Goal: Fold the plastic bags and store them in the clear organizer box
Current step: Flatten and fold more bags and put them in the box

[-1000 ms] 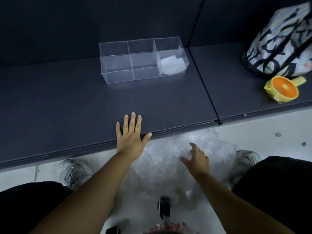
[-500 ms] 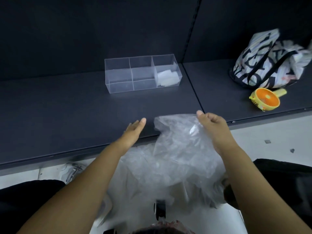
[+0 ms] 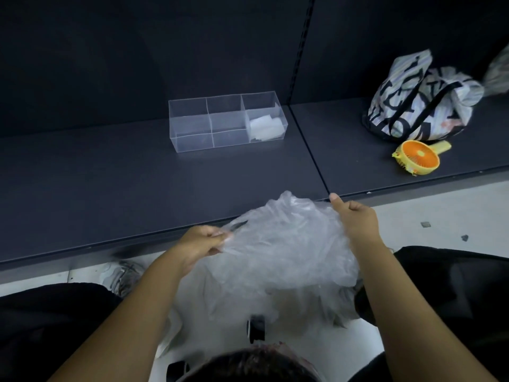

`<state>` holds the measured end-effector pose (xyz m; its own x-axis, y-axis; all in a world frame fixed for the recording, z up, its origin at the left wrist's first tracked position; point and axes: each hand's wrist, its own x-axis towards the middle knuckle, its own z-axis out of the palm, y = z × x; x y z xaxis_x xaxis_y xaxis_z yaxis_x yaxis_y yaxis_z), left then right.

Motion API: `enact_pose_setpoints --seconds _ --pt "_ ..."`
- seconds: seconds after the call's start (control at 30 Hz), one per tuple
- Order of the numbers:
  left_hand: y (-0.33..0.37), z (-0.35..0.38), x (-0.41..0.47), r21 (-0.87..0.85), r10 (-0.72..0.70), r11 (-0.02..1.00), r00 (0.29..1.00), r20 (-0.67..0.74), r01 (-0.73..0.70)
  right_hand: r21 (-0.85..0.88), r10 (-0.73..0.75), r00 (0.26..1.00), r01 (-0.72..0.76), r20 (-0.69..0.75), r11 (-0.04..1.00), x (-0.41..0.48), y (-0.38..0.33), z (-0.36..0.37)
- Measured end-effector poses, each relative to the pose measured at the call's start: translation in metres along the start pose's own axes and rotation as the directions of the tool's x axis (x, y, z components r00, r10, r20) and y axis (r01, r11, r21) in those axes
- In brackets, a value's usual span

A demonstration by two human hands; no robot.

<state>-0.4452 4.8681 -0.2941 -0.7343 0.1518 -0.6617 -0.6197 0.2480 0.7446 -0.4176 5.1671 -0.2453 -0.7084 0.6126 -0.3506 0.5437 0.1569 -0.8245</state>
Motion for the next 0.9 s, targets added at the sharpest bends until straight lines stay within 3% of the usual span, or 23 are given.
enact_pose_setpoints --seconds 0.13,0.23,0.33,0.4,0.5,0.57,0.67,0.73,0.9 --pt "-0.016 -0.01 0.004 -0.075 -0.096 0.993 0.987 -0.127 0.087 -0.138 0.085 0.996 -0.086 -0.017 0.987 0.003 0.015 -0.002" --pt "-0.016 -0.015 0.005 -0.164 -0.119 0.984 0.955 -0.271 0.077 -0.162 0.134 0.991 -0.134 -0.014 0.978 0.004 0.026 -0.001" --pt "-0.011 -0.014 0.003 0.02 -0.021 0.999 0.948 -0.319 0.029 -0.134 0.179 0.984 -0.18 -0.014 0.975 0.003 0.035 0.002" --pt "0.001 -0.005 -0.002 0.183 0.156 0.977 0.951 -0.269 -0.108 -0.129 0.18 0.984 -0.176 0.017 0.976 0.0 0.037 0.004" --pt "0.023 0.028 -0.003 0.438 0.439 0.817 0.897 -0.05 -0.375 -0.125 0.14 0.978 -0.121 0.154 0.985 -0.003 0.04 0.008" --pt "0.035 0.054 0.0 0.581 0.475 0.677 0.871 0.125 -0.452 -0.079 0.105 0.957 -0.086 0.271 0.993 -0.006 0.04 0.011" --pt "0.04 0.077 0.009 0.716 0.394 0.522 0.875 0.279 -0.464 -0.012 0.089 0.936 -0.091 0.341 0.996 -0.008 0.037 0.014" --pt "0.036 0.079 0.013 0.701 0.355 0.543 0.883 0.308 -0.462 -0.009 0.102 0.942 -0.105 0.32 0.994 -0.005 0.036 0.013" --pt "0.018 0.056 0.007 0.472 0.38 0.779 0.909 0.17 -0.413 0.026 0.235 0.964 -0.24 0.122 0.97 0.006 0.044 0.013"
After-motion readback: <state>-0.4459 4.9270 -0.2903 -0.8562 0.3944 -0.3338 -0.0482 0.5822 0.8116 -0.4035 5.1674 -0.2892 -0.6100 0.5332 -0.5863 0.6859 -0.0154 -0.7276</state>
